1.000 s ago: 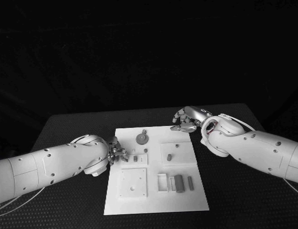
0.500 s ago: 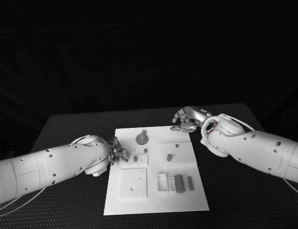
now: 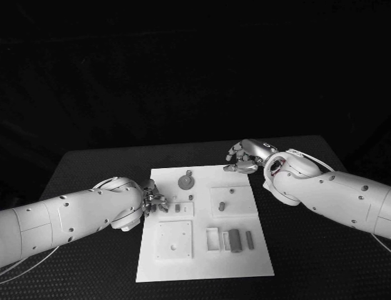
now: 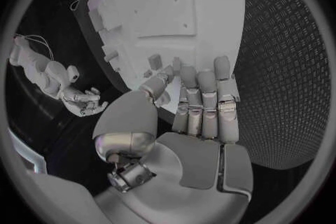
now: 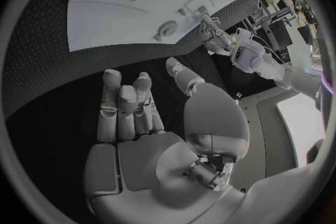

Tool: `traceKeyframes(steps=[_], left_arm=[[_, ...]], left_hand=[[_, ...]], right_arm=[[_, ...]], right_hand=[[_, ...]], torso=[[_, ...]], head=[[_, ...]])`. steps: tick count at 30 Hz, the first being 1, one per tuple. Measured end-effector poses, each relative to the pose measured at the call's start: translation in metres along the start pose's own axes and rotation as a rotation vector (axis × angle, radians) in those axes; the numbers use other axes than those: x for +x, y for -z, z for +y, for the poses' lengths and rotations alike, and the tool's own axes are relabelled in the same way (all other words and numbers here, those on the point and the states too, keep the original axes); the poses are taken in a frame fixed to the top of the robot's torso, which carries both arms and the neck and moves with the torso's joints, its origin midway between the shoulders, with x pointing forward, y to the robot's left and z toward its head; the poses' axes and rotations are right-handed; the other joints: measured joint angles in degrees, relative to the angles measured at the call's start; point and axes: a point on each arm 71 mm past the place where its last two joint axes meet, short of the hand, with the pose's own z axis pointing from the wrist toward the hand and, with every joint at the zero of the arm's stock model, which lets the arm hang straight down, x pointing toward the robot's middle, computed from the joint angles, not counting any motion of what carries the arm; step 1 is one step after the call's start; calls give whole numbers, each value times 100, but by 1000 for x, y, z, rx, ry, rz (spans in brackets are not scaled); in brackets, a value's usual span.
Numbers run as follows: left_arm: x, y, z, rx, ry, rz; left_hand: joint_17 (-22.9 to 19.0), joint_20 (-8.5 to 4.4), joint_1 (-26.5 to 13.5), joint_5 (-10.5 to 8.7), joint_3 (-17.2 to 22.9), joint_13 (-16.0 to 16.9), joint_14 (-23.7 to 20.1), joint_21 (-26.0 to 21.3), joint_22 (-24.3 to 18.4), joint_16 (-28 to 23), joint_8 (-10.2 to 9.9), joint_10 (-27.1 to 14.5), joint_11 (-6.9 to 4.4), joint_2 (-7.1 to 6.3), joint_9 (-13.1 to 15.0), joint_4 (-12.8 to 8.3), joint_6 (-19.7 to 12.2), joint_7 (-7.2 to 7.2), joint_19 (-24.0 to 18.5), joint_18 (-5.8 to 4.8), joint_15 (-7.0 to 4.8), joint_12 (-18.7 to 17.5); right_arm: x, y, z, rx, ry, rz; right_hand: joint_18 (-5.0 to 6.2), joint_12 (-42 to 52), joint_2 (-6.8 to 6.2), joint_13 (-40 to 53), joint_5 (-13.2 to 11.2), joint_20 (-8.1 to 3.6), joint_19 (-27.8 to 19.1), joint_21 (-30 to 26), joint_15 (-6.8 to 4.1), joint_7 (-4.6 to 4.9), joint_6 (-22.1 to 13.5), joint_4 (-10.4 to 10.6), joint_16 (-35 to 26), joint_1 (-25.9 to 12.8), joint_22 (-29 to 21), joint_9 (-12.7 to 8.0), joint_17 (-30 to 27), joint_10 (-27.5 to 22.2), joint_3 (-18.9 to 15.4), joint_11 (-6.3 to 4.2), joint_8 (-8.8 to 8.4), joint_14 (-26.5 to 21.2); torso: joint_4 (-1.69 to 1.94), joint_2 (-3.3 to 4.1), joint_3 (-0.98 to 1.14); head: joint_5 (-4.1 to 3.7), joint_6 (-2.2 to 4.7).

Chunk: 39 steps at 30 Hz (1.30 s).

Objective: Assemble the parts on the task board

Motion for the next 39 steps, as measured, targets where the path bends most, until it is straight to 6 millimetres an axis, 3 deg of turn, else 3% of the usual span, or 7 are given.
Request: traceKeyframes(steps=[7,13,24,29,39], left_arm=[[0,0,0,0,1,1],[0,-1,2,-5,1,2],[0,-1,4,-10,1,5],[0,-2,4,-11,0,5],[0,-2,4,-10,3,5]], left_hand=[[-32,0,22,-44,20,-23,0,0,0,0,-9,1,-1,-45,0,71,-2,0,0,0,0,0],[-50,0,-216,-87,-79,-36,2,1,-1,-2,-64,56,-53,-391,153,363,-5,-6,1,0,-2,0],[-72,-1,-495,-288,-114,-49,1,-22,-1,22,-101,30,-27,-853,121,689,-25,13,1,1,-3,0],[-72,-1,-525,-337,-113,-49,1,-22,-1,24,-101,30,-27,-889,121,760,-25,13,1,1,-3,0],[-78,-1,-671,-430,-127,-48,1,-22,-1,46,-130,30,-27,-1094,134,1004,-25,13,1,1,-3,0]], right_arm=[[0,0,0,0,0,0],[0,0,0,1,0,0],[0,0,0,1,-1,0],[0,0,-1,2,-1,0],[0,0,-1,3,-1,0]], right_hand=[[0,0,0,-4,0,0,0,0,0,-4,4,0,0,0,0,0,0,0,0,0,0,0],[0,0,0,-3,0,0,0,0,0,-5,5,0,0,0,0,-1,0,0,0,0,-24,0],[0,0,0,-3,0,0,0,0,0,-4,1,0,0,0,-1,-1,0,0,0,0,-24,0],[-1,0,0,-8,0,0,0,0,0,5,-8,0,0,0,-1,-1,0,0,0,0,-24,0],[0,0,0,-8,0,0,0,0,0,-6,-18,0,0,0,-1,4,0,0,0,0,-24,0]], torso=[[-3,0,1],[-5,0,4],[-3,1,4],[-3,1,4],[-4,1,1]], head=[[1,1],[2,-6],[-5,-13],[-7,-15],[-14,-12]])
